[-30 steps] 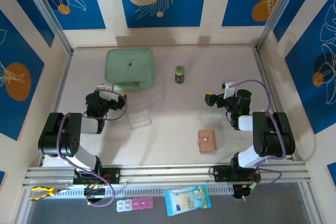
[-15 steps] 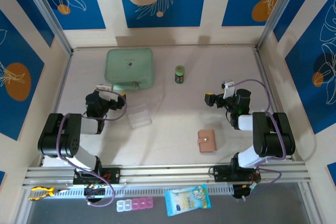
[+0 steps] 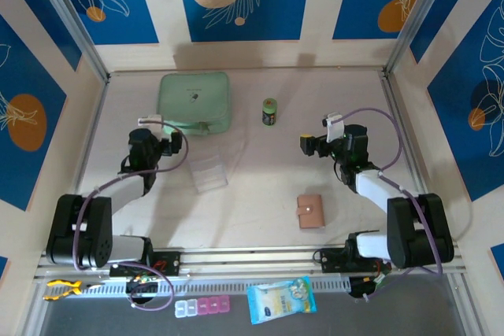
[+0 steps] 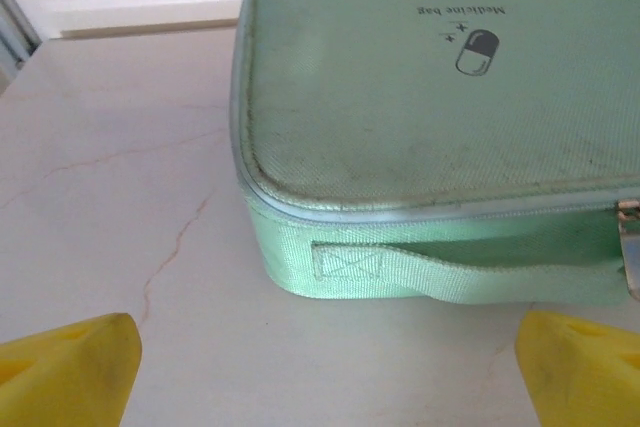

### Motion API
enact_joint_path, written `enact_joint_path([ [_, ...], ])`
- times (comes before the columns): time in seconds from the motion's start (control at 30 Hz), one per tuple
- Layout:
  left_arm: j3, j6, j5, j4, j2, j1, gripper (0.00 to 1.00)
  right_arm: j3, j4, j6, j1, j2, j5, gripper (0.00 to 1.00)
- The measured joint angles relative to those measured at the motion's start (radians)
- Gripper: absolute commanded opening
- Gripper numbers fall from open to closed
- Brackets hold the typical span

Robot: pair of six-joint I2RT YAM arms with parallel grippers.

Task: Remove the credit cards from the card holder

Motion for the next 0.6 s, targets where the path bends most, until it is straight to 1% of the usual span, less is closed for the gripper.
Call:
enact_joint_path([
  [0.13, 0.126, -0.073, -0.053, -0.219, -0.017, -0.026, 0.9, 0.024, -0.121, 0.001, 0.034, -0.076, 0.049, 0.97],
  [0.33, 0.253, -0.178, -0.061, -0.521, -0.03, -0.04, 0.86, 0.029, -0.266, 0.023, 0.076, -0.208, 0.108, 0.96],
  [0.47, 0.305, -0.252, -0.032, -0.694, -0.037, -0.042, 0.86, 0.029, -0.316, 0.052, 0.086, -0.272, 0.13, 0.96],
  [0.6, 0.343, -0.313, 0.037, -0.82, -0.039, -0.046, 0.83, 0.03, -0.372, 0.069, 0.092, -0.286, 0.137, 0.96],
])
